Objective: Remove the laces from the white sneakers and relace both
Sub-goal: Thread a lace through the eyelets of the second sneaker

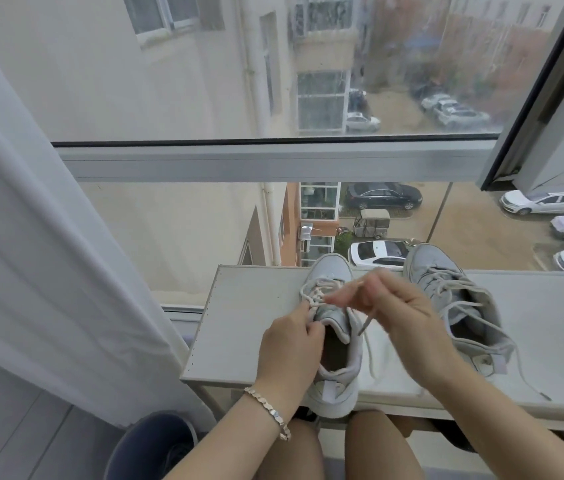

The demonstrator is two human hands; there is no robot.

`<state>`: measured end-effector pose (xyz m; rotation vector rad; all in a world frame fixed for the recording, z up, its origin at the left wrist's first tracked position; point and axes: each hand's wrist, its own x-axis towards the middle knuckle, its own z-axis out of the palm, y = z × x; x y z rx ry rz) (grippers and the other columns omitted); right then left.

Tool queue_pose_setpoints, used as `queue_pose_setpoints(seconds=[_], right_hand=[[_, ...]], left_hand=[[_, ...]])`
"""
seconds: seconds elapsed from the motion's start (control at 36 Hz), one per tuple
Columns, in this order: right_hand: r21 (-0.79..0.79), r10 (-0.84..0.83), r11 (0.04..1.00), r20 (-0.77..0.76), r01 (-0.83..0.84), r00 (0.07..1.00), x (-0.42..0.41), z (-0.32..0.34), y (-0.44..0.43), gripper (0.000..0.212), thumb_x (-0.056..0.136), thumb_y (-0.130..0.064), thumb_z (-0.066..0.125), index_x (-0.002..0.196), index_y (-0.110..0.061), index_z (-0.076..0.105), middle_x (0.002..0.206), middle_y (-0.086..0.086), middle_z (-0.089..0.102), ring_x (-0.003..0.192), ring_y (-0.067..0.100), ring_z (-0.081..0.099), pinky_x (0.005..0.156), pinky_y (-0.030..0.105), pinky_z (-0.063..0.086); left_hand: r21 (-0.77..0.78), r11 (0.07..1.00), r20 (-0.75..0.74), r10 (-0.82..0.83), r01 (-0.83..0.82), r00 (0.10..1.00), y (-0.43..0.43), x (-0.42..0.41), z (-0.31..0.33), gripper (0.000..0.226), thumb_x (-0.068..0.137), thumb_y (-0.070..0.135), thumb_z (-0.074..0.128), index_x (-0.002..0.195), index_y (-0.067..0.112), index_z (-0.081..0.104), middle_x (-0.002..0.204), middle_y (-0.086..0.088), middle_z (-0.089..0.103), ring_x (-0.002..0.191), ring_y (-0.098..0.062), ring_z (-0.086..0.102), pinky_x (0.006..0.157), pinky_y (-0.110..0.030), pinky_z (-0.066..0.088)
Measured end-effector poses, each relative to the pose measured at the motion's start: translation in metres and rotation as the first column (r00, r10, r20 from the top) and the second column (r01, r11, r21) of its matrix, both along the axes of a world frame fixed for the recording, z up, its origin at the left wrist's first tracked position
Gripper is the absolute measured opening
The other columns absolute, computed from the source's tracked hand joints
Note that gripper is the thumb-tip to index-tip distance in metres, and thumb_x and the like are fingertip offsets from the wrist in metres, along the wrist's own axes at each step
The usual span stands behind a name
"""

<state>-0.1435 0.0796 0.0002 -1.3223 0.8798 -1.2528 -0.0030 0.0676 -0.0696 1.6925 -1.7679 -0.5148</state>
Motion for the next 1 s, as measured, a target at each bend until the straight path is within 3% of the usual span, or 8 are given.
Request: queue_pose_setpoints(seconds=[0.17,0.33,0.44,0.56,0.72,0.83,0.89,1.0], right_hand=[[-0.092,-0.113,0.984,0.335,0.152,0.935,-0.045,0.031,0.008,0.039,0.090,-0.016,0.036,0.052,-0.024,0.043,0.048,-0.013,0.034,0.043,0.009,0.028,0.045,0.017,0.030],[0.017,-0.360,0.924,-0.304,0.383,0.882,-0.060,0.008,0.004,0.048,0.098,-0.017,0.043,0.050,-0.020,0.044,0.040,-0.009,0.035,0.039,0.007,0.028,0.046,0.021,0.026],[0.155,0.061,0.974,-0.883,0.168,0.465,-0.049,-0.005,0.004,0.017,0.086,-0.051,0.054,0.086,-0.034,0.052,0.050,-0.011,0.048,0.045,-0.003,0.044,0.047,0.015,0.031],[0.352,0.363,0.931,-0.920,-0.092,0.148,-0.037,-0.005,0.004,0.019,0.084,-0.054,0.056,0.079,-0.036,0.059,0.083,-0.018,0.059,0.079,-0.002,0.055,0.060,0.014,0.038],[0.197,0.173,0.979,-0.711,-0.043,0.681,-0.043,0.002,-0.006,0.039,0.087,-0.050,0.044,0.071,-0.022,0.064,0.090,-0.002,0.063,0.091,0.018,0.061,0.085,0.026,0.044],[0.243,0.037,0.970,-0.272,0.031,0.962,-0.050,0.008,-0.009,0.044,0.079,-0.050,0.045,0.057,-0.015,0.061,0.061,0.003,0.064,0.074,0.011,0.067,0.087,0.027,0.042],[0.345,-0.049,0.938,0.027,0.037,0.998,-0.051,0.010,-0.010,0.040,0.088,-0.041,0.043,0.056,-0.015,0.045,0.042,-0.003,0.036,0.040,0.014,0.045,0.068,0.025,0.052],[0.448,-0.066,0.894,0.170,-0.017,0.983,-0.056,0.013,-0.008,0.031,0.096,-0.025,0.032,0.069,-0.016,0.042,0.050,-0.007,0.020,0.037,0.007,0.017,0.032,0.017,0.025]], left_hand=[[0.048,0.996,0.009,0.080,-0.080,0.997,-0.012,0.022,0.007,0.020,0.087,0.012,0.047,0.068,0.008,0.053,0.058,-0.003,0.051,0.059,-0.020,0.046,0.046,-0.019,0.029],[0.071,0.994,0.072,0.075,-0.080,0.995,-0.011,0.025,0.014,0.016,0.083,0.011,0.047,0.067,0.009,0.048,0.054,-0.001,0.042,0.057,-0.022,0.039,0.049,-0.031,0.025],[0.112,0.992,0.085,0.040,-0.050,0.996,-0.010,0.025,0.017,0.013,0.081,0.013,0.050,0.070,0.006,0.050,0.059,-0.006,0.047,0.059,-0.023,0.039,0.050,-0.031,0.025],[0.143,0.989,0.136,0.026,-0.046,0.990,-0.006,0.027,0.020,0.009,0.080,0.018,0.051,0.074,0.012,0.054,0.065,-0.002,0.056,0.066,-0.024,0.048,0.052,-0.030,0.033],[0.060,0.995,0.207,0.062,-0.076,0.976,-0.001,0.028,0.025,0.038,0.086,0.018,0.054,0.123,0.026,0.053,0.118,0.008,0.057,0.107,-0.016,0.053,0.083,-0.029,0.043],[-0.167,0.984,0.278,-0.011,0.060,0.961,0.003,0.019,0.027,0.014,0.077,0.007,0.060,0.089,0.014,0.064,0.097,0.001,0.057,0.096,-0.022,0.049,0.080,-0.029,0.033],[-0.183,0.975,0.318,-0.063,0.127,0.946,0.004,0.009,0.025,0.007,0.078,0.018,0.061,0.075,0.013,0.065,0.085,0.002,0.057,0.087,-0.022,0.051,0.079,-0.032,0.036],[-0.086,0.994,0.398,-0.025,0.064,0.917,-0.002,-0.008,0.021,0.026,0.081,0.043,0.057,0.073,0.018,0.059,0.089,0.005,0.048,0.093,-0.018,0.043,0.078,-0.029,0.026]])
